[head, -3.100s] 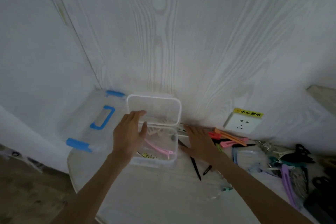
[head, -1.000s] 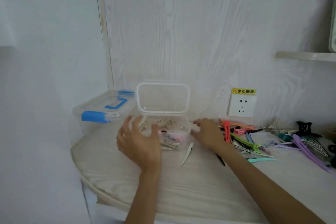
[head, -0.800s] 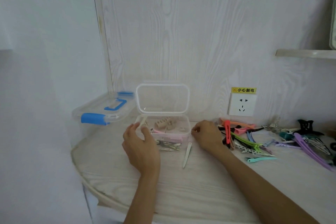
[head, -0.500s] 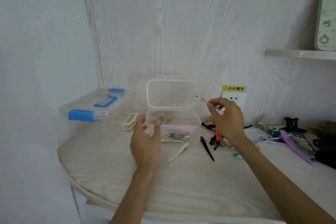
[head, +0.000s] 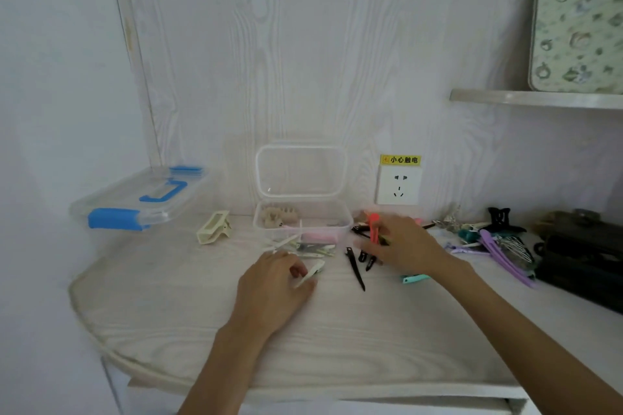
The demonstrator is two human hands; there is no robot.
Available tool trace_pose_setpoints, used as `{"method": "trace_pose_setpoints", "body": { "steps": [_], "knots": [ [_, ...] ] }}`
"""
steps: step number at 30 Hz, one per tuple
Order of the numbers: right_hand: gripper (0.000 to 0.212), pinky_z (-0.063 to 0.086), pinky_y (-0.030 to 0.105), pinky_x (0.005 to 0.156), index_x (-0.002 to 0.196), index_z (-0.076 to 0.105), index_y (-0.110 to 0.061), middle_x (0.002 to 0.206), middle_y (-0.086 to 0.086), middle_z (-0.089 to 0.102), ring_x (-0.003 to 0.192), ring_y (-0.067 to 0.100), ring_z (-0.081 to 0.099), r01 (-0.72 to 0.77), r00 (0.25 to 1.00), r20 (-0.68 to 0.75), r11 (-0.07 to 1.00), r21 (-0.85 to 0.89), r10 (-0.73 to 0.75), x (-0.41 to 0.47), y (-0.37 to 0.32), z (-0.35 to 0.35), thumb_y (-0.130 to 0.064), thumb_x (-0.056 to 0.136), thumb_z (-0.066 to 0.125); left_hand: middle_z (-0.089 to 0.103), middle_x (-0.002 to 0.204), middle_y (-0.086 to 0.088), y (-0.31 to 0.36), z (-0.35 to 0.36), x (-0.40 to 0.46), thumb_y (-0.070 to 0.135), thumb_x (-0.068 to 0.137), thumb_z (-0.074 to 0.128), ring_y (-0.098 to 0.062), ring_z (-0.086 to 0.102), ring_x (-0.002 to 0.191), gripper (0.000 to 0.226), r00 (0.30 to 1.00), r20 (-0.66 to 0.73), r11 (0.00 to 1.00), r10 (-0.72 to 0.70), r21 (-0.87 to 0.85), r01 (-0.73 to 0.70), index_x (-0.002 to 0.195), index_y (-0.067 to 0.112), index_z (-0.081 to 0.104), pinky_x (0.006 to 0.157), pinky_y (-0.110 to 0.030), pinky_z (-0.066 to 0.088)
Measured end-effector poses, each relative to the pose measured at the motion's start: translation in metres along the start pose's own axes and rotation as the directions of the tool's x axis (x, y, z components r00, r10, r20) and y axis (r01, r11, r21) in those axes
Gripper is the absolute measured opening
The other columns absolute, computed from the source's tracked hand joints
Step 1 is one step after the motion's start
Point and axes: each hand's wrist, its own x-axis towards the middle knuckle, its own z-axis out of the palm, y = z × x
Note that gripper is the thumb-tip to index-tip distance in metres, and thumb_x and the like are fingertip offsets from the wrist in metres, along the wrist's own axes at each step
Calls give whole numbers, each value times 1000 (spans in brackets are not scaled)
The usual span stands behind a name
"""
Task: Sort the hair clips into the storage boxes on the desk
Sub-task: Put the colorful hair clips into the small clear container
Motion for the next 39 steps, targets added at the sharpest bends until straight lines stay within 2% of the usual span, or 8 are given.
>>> {"method": "trace_pose_setpoints", "body": {
  "steps": [3,7,13,17,22,27,31,39],
  "knots": [
    [96,24,44,112,141,28,-19,146,2,32,137,26,27,-1,975,216,976,-217,49,-16,3,15,-81,70,41,60,97,17,-1,3,3,44,89,54,-6,54,97,18,990,-74,992,116,58,-112,97,33,64,74,-20,40],
    [74,32,41,107,135,35,-24,143,0,36,131,22,33,9,996,87,990,-143,3,-8,12,22,-69,77,48,63,88,11,2,-4,22,35,87,54,-13,55,83,14,867,-434,967,245,176,-185,91,27,65,68,-30,45],
    [68,40,35,92,135,32,-23,134,0,44,120,22,42,64,995,81,991,-120,-55,9,24,13,-49,78,58,68,97,1,1,-6,80,28,91,53,-23,58,93,17,933,-357,967,50,251,44,95,22,68,81,-35,38],
    [46,36,29,75,119,47,-18,115,0,56,104,21,52,146,984,-82,976,-160,-160,15,31,21,-38,78,54,67,92,4,34,1,85,30,89,51,-19,60,84,19,814,-525,965,251,204,-166,93,21,67,72,-32,43],
    [26,51,33,74,100,61,-24,99,-5,66,91,17,60,129,987,-88,991,-35,-131,16,39,13,-37,77,62,61,68,4,75,30,79,32,75,60,-18,56,70,15,810,-200,791,551,435,-431,68,20,66,70,-30,32],
    [27,52,32,83,106,68,-29,104,-11,69,93,8,61,93,995,-42,990,103,-89,11,48,2,-39,81,66,55,126,-7,64,52,71,30,82,52,-28,44,118,30,851,128,642,509,602,-475,96,12,71,113,-42,10],
    [23,52,30,73,87,73,-26,86,-7,73,76,10,63,37,990,-137,995,97,-23,10,48,-3,-43,86,58,22,153,-7,67,51,72,29,97,37,-27,13,142,40,846,145,589,513,657,-470,130,10,50,112,-45,-19],
    [48,40,29,60,54,46,-22,55,-2,47,66,22,55,-262,964,-50,965,20,263,12,42,19,-62,79,53,66,120,-2,69,62,71,27,64,79,-19,57,118,30,781,148,568,607,606,-557,92,21,75,113,-45,11]
  ]
}}
